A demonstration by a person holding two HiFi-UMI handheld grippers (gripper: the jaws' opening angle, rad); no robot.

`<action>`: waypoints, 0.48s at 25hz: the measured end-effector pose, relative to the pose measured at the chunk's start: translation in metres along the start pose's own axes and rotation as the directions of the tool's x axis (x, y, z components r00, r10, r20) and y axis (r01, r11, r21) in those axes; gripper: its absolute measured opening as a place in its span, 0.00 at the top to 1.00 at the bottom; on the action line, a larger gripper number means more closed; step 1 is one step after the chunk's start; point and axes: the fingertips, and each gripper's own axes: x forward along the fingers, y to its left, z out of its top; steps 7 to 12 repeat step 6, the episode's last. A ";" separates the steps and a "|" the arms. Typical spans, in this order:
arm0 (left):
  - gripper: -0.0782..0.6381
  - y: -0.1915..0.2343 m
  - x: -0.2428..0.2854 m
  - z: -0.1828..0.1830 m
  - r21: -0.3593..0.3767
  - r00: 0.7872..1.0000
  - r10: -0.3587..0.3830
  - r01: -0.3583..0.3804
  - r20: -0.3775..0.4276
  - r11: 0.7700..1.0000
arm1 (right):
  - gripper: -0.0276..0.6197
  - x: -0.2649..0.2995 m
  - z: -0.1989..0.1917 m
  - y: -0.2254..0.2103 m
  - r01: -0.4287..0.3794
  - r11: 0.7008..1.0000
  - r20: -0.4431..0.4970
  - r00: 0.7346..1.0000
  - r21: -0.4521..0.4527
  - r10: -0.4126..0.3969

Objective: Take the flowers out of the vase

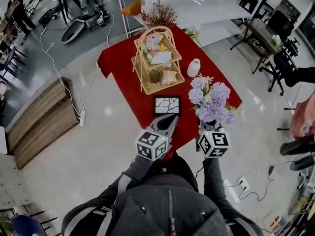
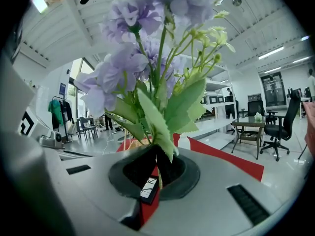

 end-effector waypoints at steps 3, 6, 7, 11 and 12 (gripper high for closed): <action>0.88 0.003 0.000 0.001 0.000 1.000 0.006 -0.006 0.001 1.000 | 0.93 0.002 0.002 0.001 -0.007 1.000 0.005 1.000 -0.003 0.007; 0.88 0.002 0.000 0.002 0.000 1.000 0.008 -0.008 0.003 1.000 | 0.93 0.002 0.004 0.002 -0.012 1.000 0.005 1.000 -0.006 0.012; 0.88 0.002 0.000 0.002 0.000 1.000 0.008 -0.008 0.003 1.000 | 0.93 0.002 0.004 0.002 -0.012 1.000 0.005 1.000 -0.006 0.012; 0.88 0.002 0.000 0.002 0.000 1.000 0.008 -0.008 0.003 1.000 | 0.93 0.002 0.004 0.002 -0.012 1.000 0.005 1.000 -0.006 0.012; 0.88 0.002 0.000 0.002 0.000 1.000 0.008 -0.008 0.003 1.000 | 0.93 0.002 0.004 0.002 -0.012 1.000 0.005 1.000 -0.006 0.012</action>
